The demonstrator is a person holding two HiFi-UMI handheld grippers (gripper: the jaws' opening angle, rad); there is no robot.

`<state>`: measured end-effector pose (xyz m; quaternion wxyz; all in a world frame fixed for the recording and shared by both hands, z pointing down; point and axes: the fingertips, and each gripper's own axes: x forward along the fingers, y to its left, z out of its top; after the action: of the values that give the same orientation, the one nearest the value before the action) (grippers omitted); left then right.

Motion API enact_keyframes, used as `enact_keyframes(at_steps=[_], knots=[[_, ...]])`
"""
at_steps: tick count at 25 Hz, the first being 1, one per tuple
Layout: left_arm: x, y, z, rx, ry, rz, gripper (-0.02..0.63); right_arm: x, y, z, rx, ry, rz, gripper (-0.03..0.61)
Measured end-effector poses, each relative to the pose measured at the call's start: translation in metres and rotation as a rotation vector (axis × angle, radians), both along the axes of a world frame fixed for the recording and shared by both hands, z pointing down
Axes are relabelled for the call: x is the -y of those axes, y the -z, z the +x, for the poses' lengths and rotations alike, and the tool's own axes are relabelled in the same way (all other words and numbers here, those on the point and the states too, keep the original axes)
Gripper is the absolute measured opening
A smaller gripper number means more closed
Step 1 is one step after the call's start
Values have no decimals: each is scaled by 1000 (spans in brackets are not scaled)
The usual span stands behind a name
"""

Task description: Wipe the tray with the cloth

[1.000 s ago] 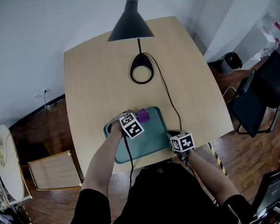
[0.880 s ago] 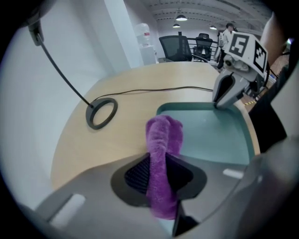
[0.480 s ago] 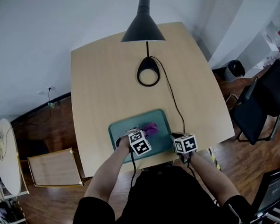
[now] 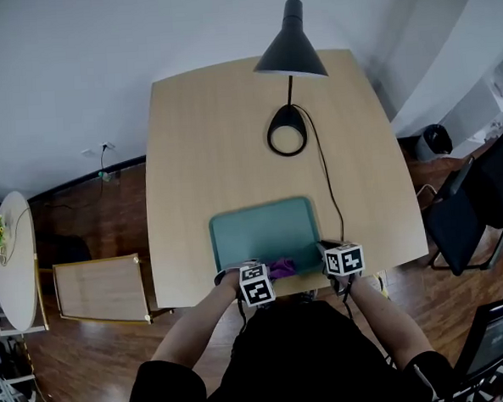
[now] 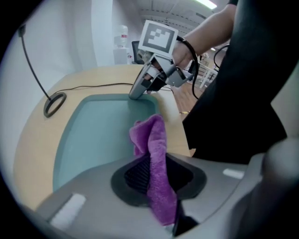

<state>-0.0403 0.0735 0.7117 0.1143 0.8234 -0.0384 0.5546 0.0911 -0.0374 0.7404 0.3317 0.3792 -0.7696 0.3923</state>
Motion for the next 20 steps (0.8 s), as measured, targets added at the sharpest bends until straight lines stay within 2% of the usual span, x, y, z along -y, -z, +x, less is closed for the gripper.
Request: enact_keyframes(at_steps=[4, 8, 14, 17, 20], knots=[[18, -1, -5, 10, 16, 27, 100, 1, 1, -2, -2, 1, -4, 28], [63, 1, -21, 35, 43, 65, 100, 3, 8, -5, 3, -1, 9, 28], [162, 5, -71, 137, 153, 187, 100, 1, 9, -8, 1, -6, 9, 28], [192, 9, -90, 177, 191, 241, 99, 1, 10, -8, 3, -4, 9, 28], [189, 7, -91, 177, 201, 215, 100, 0, 9, -6, 3, -5, 8, 28]])
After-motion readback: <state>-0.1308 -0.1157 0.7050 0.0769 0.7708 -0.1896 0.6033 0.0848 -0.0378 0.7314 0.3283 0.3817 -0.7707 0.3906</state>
